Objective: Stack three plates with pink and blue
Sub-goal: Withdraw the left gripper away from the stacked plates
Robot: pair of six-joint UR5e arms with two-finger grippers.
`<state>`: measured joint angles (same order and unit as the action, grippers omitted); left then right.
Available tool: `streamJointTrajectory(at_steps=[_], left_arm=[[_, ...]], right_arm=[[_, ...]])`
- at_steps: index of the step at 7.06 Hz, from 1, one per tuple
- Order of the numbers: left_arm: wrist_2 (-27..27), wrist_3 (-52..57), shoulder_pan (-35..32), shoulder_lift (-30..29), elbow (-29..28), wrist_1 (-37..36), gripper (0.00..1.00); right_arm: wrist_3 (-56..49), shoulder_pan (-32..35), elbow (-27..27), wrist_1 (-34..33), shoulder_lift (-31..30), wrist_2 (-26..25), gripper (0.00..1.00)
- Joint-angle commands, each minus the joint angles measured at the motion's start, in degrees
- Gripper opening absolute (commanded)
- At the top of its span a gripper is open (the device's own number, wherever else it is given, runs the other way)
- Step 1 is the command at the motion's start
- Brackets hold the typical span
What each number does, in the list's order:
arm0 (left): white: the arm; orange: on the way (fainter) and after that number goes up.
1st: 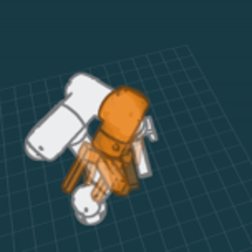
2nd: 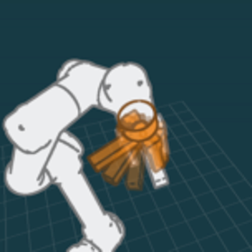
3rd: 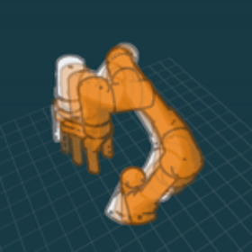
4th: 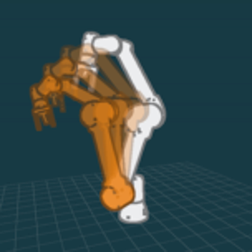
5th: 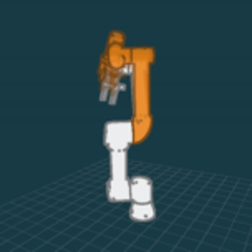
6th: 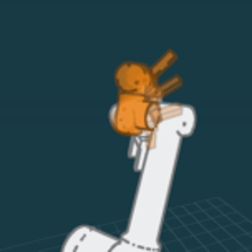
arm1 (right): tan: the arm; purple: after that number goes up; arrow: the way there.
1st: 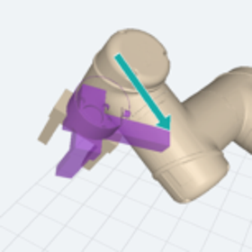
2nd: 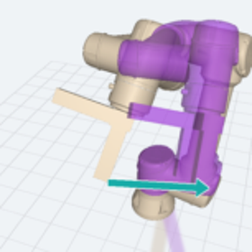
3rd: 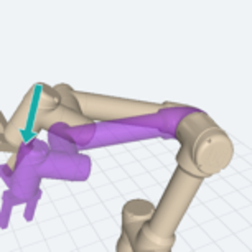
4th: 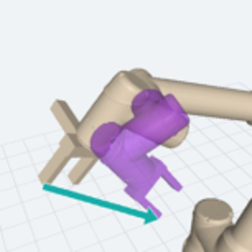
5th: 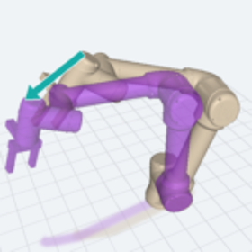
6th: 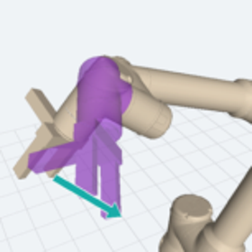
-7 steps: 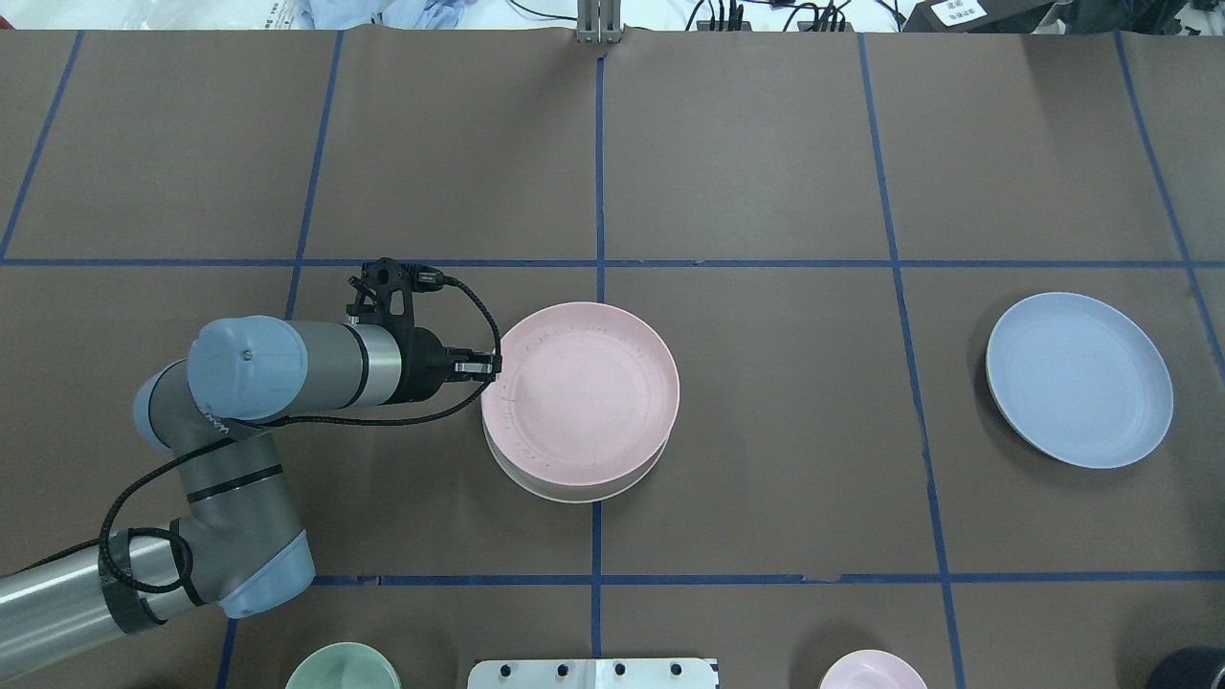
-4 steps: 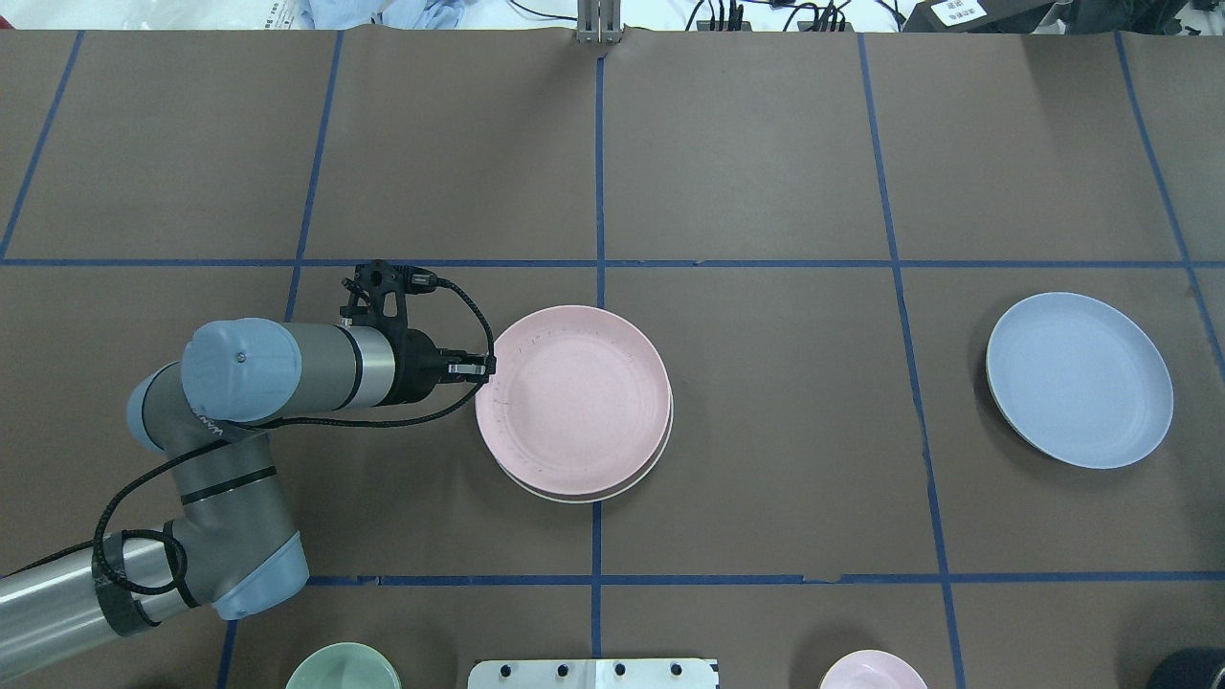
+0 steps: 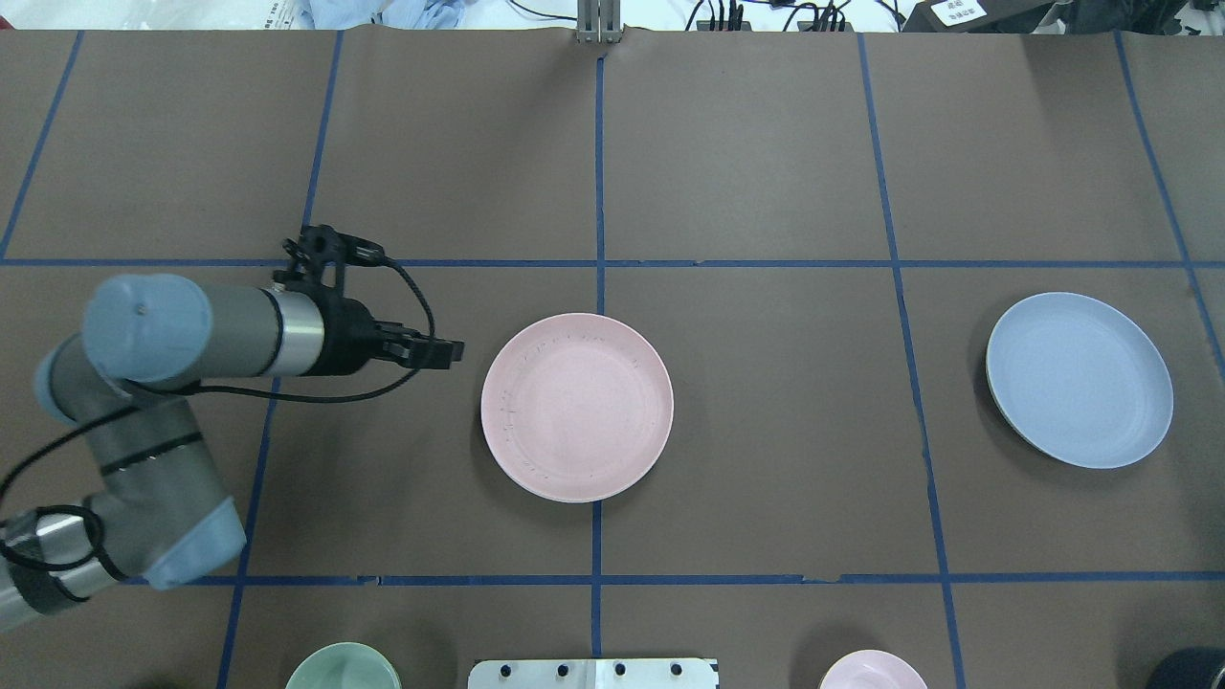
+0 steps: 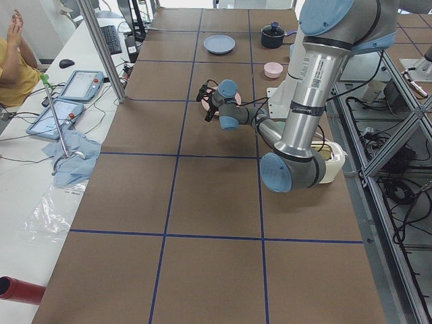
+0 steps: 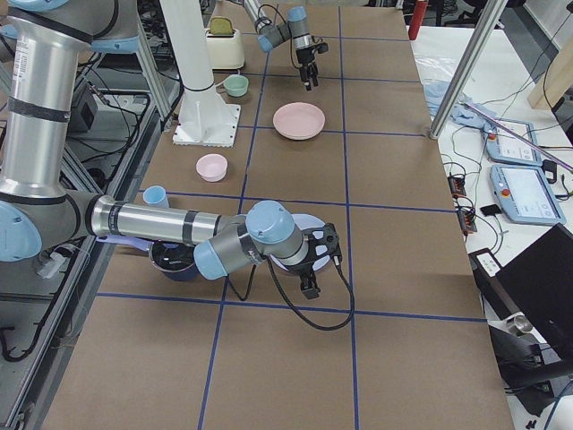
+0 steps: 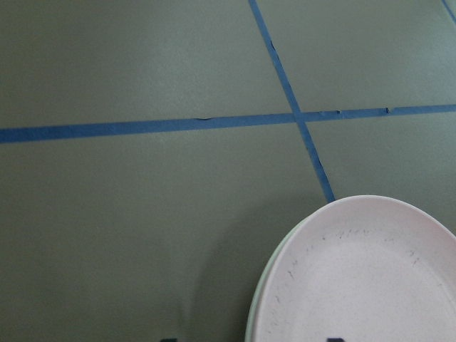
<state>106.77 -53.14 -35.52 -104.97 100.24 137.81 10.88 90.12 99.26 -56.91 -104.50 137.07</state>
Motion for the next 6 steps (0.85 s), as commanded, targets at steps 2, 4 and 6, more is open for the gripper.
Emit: streamJointTrajectory(at_steps=[2, 4, 6], left_arm=[[17.0, 30.7, -18.7, 12.7, 2.7, 0.4, 1.0], [21.3, 38.8, -25.1, 16.1, 2.7, 0.4, 1.0], [21.2, 38.8, -25.3, 16.4, 2.9, 0.5, 1.0]], right_arm=[[4.8, -5.4, -1.2, 3.3, -3.1, -1.4, 1.0], [15.3, -12.5, -2.9, 12.3, -4.0, -7.0, 0.99], [27.7, -21.0, -7.7, 24.4, -4.1, -12.8, 0.95]])
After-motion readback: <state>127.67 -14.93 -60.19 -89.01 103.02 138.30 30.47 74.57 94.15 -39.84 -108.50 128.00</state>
